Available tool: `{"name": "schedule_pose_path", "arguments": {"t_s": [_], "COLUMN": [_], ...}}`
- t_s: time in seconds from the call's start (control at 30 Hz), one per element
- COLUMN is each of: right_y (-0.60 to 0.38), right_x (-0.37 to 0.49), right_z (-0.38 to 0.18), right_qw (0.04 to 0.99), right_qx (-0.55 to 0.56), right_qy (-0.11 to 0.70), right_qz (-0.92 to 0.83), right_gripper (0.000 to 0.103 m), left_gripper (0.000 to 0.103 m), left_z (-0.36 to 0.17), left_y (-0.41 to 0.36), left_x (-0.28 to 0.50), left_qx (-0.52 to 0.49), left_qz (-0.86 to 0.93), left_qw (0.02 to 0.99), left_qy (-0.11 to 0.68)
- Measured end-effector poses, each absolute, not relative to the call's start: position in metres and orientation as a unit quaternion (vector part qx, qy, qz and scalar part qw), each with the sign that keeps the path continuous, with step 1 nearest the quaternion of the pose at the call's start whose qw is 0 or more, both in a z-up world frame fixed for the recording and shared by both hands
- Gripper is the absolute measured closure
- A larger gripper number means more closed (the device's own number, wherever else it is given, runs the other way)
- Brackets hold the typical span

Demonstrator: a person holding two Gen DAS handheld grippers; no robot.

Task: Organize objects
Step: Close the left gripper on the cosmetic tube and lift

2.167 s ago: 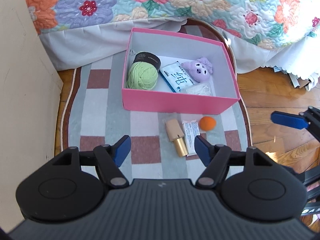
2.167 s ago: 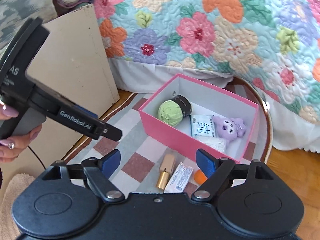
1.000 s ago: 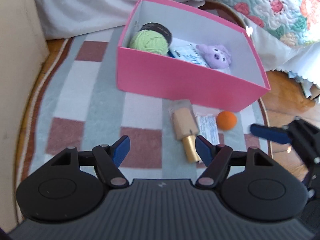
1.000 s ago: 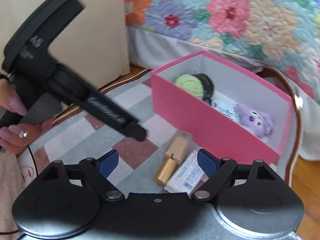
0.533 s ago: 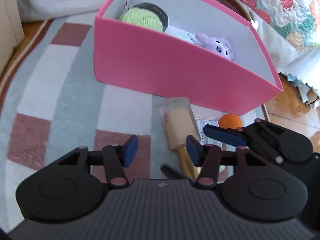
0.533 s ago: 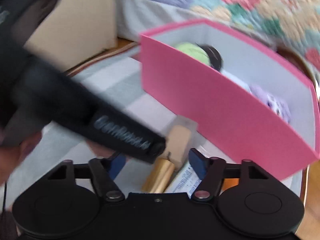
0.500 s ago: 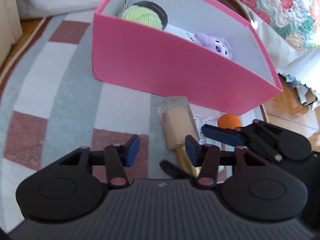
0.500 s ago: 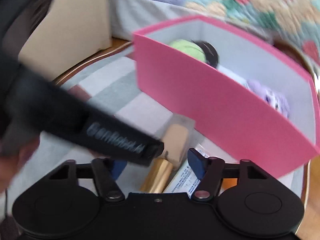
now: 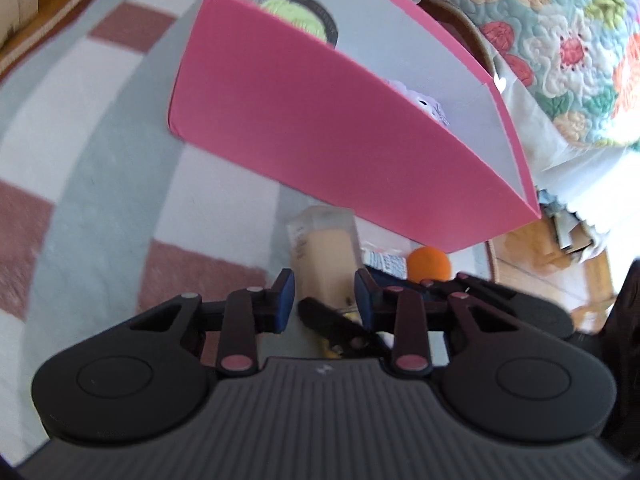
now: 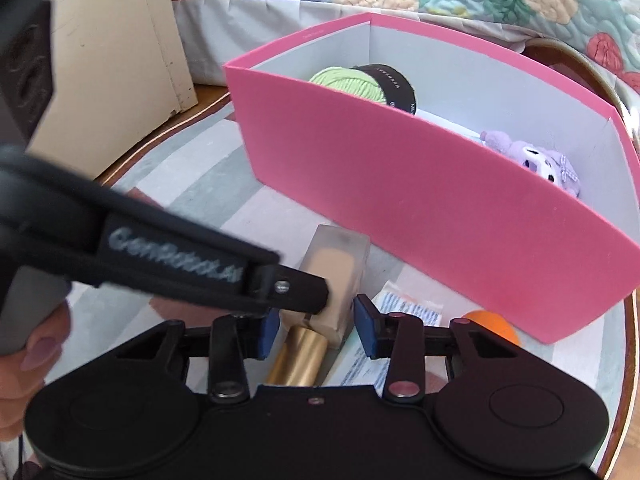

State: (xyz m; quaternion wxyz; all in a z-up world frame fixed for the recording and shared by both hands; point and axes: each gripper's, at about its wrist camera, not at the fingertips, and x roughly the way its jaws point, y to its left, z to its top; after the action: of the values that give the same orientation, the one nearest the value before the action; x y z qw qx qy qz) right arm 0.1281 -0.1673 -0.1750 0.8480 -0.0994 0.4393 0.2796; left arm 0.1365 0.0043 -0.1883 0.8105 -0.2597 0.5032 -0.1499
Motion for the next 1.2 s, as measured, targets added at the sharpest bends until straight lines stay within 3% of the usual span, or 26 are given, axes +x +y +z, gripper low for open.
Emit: {"name": "schedule_pose_path", "arguments": {"t_s": [0.37,0.57,0.63,0.9,1.2], "right_y": [-0.178,-0.184,-0.184,-0.187,-0.192], "right_x": [0.097,0.095,0.094,0.091,0.071], "right_z": [-0.176,-0.188,-0.190,-0.193,-0.170], "right_qw": [0.838,0.828,0.834,0.843,0.844], "right_qx": [-0.078,-0.047,-0.040,-0.041,-0.046], "right_qy": [0.451,0.484,0.475,0.461,0.448], "right_qz": [0.297,0.281,0.279,0.273,0.292], "right_gripper": [0.057,0.057,0.052,0.060,0.060], "left_gripper": [0.071,0.060,0.056,0.059,0.059], "left_z": [-0.189,-0.195,-0.199,-0.193,-0.159], "left_y": [0.001,-0.001,-0.006,-0.019,-0.017], "left_x": [0.115,0.112,0.112,0.108,0.082], "left_qx": [-0.268,-0.283,-0.286,-0.247,-0.232], "left_qz": [-0.148,-0.135,-0.136,-0.130,-0.133], "left_qw": [0.782,0.775,0.774,0.796,0.802], "left_qy": [0.543,0.549,0.549,0.537,0.534]}}
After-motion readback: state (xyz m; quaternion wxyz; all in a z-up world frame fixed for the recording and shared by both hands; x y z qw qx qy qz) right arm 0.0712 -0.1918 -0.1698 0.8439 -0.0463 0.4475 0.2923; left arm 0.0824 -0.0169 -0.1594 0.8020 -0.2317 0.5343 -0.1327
